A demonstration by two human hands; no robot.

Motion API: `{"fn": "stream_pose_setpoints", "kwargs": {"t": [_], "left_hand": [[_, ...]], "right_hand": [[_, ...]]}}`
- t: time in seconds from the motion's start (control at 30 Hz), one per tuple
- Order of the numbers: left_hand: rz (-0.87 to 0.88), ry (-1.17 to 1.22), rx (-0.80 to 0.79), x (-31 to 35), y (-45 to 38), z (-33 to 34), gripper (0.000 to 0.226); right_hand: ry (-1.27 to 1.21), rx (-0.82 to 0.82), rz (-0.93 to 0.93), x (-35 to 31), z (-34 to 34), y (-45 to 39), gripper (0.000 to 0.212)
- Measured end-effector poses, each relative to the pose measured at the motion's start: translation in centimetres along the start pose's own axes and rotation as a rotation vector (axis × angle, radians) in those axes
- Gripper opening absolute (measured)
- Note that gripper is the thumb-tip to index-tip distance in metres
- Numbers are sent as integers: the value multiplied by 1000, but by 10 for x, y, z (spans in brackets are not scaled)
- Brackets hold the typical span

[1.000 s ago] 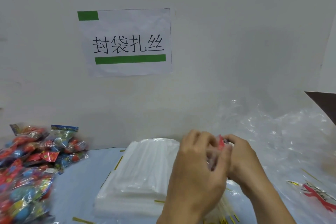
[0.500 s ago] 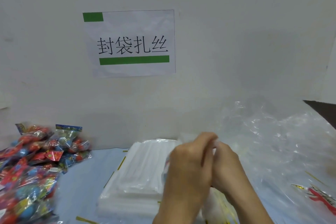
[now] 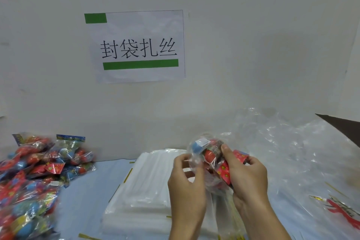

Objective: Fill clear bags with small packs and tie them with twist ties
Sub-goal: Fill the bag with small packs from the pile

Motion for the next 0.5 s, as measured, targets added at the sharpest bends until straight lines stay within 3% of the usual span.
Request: {"fn": "stream_pose_setpoints", "kwargs": {"t": [0.1,0.23,0.27,0.33,0.43,0.5], "left_hand": [[180,-244,-48,11,4,2,24],[391,-515,-338,26,20,29,9],[428,-558,-362,28,23,31,23],[468,-581,-238,37,22,22,40],[491,-568,119,53,14,-4,38],[419,-544,113,47,5,-7,44]], "right_hand": [[34,117,-30,-3,-10,2,44],[128,270,-144,-18,-30,5,37],[162,266,-168,-21,-31,4,36],[235,237,-205,-25,-30,3,35],[311,190,-260,-31,-22,7,35],[331,155,-296,-34,-13,14,37]]}}
Point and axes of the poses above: each hand's wrist, its own y-axis away from the middle knuckle, its own z-axis out of the palm, x = y × z, the point moved 7 cm from there along -y, towards the middle knuckle, and after that the axes turned 5 degrees about y, right-handed, at the moved point
